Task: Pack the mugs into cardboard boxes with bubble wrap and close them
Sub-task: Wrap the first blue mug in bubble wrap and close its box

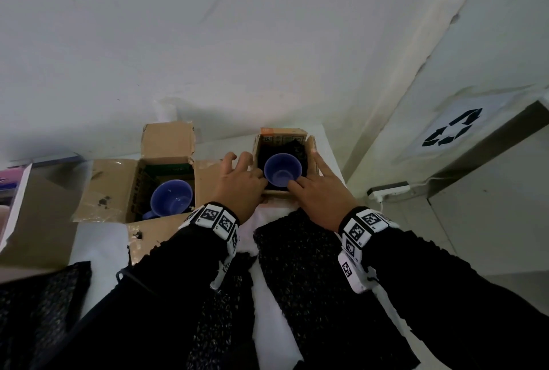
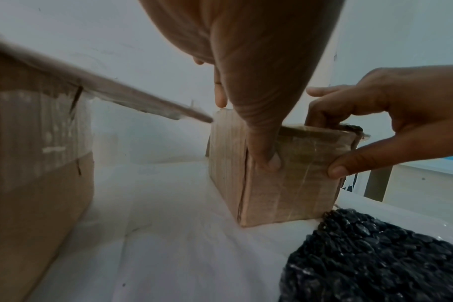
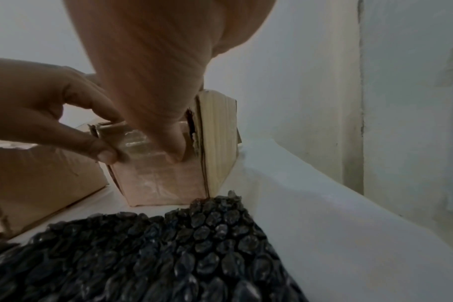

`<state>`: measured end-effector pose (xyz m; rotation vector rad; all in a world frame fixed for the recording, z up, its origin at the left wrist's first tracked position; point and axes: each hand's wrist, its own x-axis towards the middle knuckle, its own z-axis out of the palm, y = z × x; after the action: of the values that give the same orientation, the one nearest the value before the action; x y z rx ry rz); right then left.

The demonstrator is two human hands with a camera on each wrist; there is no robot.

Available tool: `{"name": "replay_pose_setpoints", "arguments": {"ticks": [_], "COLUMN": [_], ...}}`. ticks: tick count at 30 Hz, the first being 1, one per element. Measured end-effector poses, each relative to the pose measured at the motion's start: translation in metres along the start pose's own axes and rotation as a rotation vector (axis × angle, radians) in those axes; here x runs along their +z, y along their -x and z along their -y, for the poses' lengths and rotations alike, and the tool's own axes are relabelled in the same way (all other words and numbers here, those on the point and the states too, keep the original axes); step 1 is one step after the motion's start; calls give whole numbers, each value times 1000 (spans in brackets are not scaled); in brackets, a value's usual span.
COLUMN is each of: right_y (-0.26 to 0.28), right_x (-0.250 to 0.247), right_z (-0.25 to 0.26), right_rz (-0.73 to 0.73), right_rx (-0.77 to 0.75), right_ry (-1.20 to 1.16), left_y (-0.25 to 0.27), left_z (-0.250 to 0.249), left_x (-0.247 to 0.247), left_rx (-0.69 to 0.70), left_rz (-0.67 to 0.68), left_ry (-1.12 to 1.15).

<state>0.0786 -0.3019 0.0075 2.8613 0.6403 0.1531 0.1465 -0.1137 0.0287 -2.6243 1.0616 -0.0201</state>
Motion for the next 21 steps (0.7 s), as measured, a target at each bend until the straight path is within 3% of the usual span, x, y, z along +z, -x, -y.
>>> {"name": "replay_pose_setpoints", "arguments": {"ticks": [5,9,12,16,21], "right_y": [-4,-11,-22,-32,-37], "right_x": [5,1,0,4,16], "right_z": [2,-9,-24,-36,-36], "right_rz": [28,34,-26,131,156], "right_rx": [-14,158,284,331,344], "right_ry": [-24,-212,-177,-136,-173], "left_y": [0,2,5,8,7], "left_z": [1,2,2,0,-1], "left_x": [3,4,5,6,9], "left_rx": [-29,-29,-26,-41,-40], "left_rz": [22,-3,-3,-10,-23], "left_ry": [15,46,65,94,104]}}
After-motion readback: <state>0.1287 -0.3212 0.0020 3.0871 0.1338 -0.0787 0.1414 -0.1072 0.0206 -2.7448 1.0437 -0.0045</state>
